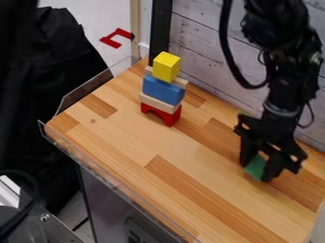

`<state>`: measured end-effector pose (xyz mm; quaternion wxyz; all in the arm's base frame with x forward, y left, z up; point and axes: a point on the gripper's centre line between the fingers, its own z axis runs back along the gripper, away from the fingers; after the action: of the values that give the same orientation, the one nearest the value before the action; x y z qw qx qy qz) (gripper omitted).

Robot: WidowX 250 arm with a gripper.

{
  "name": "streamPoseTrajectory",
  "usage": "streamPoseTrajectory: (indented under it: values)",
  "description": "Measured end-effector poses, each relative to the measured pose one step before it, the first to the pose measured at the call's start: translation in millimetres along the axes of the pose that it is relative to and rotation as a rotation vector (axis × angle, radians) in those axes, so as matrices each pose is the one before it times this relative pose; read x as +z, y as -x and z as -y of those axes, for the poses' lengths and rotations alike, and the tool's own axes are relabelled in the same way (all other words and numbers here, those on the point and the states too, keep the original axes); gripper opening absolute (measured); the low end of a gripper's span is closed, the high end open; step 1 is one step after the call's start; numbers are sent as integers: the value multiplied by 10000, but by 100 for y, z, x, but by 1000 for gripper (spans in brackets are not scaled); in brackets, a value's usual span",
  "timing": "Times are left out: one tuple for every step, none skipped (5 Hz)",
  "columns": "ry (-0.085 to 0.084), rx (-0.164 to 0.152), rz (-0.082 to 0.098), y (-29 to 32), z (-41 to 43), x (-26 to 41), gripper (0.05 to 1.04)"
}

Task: Move the green triangle from the top of the tower and put it on top of the table

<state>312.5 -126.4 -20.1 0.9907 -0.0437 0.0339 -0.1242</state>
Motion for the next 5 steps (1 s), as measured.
streamPoseTrajectory:
  values:
    - [135,-28,19,-181,125,-1018,548]
    - [125,131,108,-211,-181,-61,548]
    - [19,72,22,90,-143,-15,592]
    - [-24,309,64,724,-125,318,886]
    - [-163,442,827,259,-33,4428,1006]
